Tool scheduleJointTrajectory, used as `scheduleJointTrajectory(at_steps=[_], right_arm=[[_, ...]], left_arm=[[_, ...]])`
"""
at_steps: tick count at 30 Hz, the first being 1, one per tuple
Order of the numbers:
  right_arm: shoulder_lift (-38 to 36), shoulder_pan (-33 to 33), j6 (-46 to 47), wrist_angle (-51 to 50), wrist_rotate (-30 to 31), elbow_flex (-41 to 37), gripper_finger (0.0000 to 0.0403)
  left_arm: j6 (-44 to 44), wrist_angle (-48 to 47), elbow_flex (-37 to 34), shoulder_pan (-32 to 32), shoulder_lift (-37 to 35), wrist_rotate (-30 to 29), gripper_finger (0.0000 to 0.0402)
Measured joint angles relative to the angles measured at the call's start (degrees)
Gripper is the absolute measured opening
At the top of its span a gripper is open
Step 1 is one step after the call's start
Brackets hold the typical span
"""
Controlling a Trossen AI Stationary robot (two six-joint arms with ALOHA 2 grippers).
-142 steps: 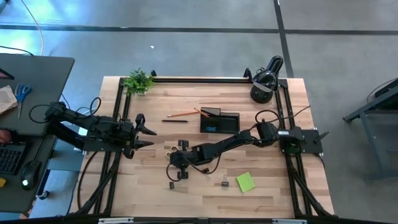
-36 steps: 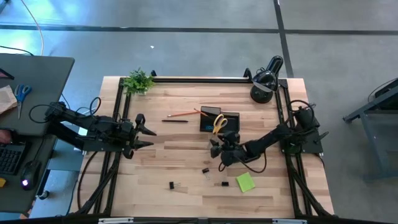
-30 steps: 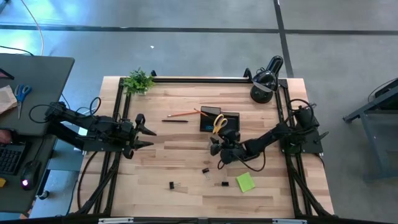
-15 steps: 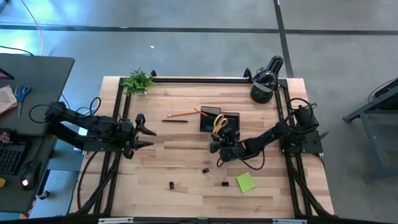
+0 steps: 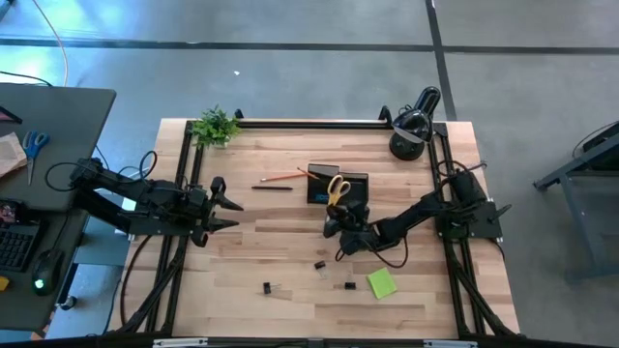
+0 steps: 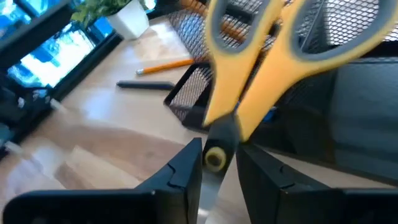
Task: Pick and place office supplies into organizer
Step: Put the yellow scissors into the desk organizer
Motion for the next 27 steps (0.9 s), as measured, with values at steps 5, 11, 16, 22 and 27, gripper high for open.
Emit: scheduleJointTrajectory(at_steps=[5, 11, 16, 22, 27], right_arm=[[0.3, 1.7, -7.2, 5.2, 1.8, -0.3, 0.0086], [0.3, 4.1, -13.6, 10.8, 4.6, -0.3, 0.0076], [-0.7, 5.7, -25.2, 17.6, 7.6, -0.3, 0.0031], [-6.2, 4.4, -44.0, 24.6, 11.3, -0.3, 0.0000], [-10.5, 1.8, -52.5, 25.7, 9.5, -0.3, 0.0001]], left_arm=[[0.0, 0.0, 0.0, 0.0, 0.0, 0.0, 0.0184], [0.0, -0.1, 0.0, 0.0, 0.0, 0.0, 0.0184], [0.0, 0.0, 0.0, 0.0, 0.0, 0.0, 0.0184], [0.0, 0.1, 0.0, 0.0, 0.0, 0.0, 0.0184], [0.0, 0.1, 0.0, 0.0, 0.0, 0.0, 0.0184]])
